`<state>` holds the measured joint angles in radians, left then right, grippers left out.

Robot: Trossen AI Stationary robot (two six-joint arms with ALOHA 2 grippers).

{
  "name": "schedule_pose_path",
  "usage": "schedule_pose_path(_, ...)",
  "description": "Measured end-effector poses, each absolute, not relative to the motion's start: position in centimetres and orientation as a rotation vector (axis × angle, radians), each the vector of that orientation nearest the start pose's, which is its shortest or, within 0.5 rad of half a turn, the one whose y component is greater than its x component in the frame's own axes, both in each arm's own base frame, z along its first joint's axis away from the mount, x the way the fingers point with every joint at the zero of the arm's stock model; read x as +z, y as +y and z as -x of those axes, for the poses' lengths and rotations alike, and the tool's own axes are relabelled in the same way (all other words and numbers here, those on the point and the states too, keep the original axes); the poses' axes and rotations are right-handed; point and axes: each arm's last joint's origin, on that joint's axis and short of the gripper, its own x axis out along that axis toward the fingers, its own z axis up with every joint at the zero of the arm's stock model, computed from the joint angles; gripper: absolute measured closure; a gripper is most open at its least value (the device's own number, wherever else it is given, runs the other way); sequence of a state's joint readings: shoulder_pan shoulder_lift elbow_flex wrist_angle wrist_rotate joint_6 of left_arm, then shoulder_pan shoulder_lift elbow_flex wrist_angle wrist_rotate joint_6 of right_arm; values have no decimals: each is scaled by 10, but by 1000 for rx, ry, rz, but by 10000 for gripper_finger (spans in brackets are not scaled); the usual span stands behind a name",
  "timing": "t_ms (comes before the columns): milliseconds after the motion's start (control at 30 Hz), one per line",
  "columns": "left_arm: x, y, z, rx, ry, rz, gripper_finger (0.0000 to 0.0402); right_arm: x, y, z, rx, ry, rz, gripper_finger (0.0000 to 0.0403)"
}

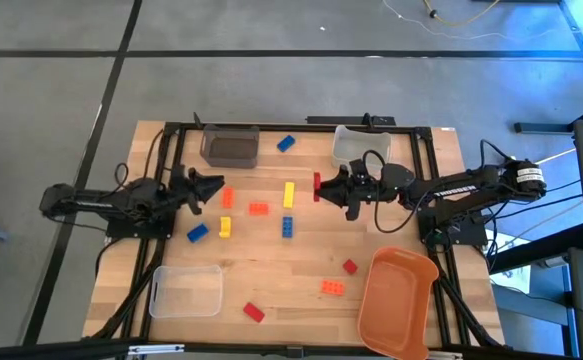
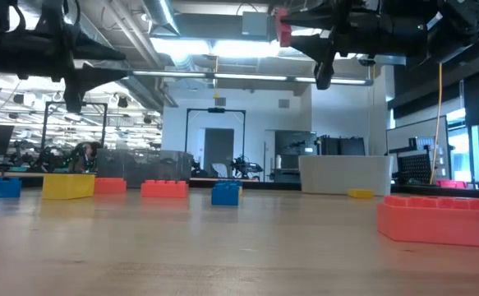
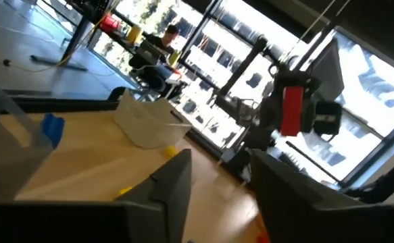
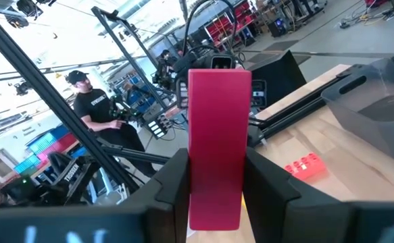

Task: Sort & place blocks by color
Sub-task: Put the top right red block into the black bin

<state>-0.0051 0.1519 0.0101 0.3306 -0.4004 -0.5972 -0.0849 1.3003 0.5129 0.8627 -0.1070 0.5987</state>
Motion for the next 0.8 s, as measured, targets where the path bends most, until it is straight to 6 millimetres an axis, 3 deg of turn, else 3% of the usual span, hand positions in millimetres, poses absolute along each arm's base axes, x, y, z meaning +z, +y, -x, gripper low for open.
schedule_pose_path(133, 197, 11, -105, 310, -360, 638, 211, 234, -19, -260, 44, -67, -592, 300)
schedule_pose_path(333, 235, 12, -121, 329, -310, 554, 183, 235, -19, -261, 40, -65, -594, 300)
schedule_pose_path(600, 269, 22, -179, 256, -99, 328, 182, 265, -21, -296, -8, 117, -462, 300)
schedule_pose_path(800, 284, 25, -228, 95, -59, 214, 183, 271, -22, -327, 42, 169, -359, 300)
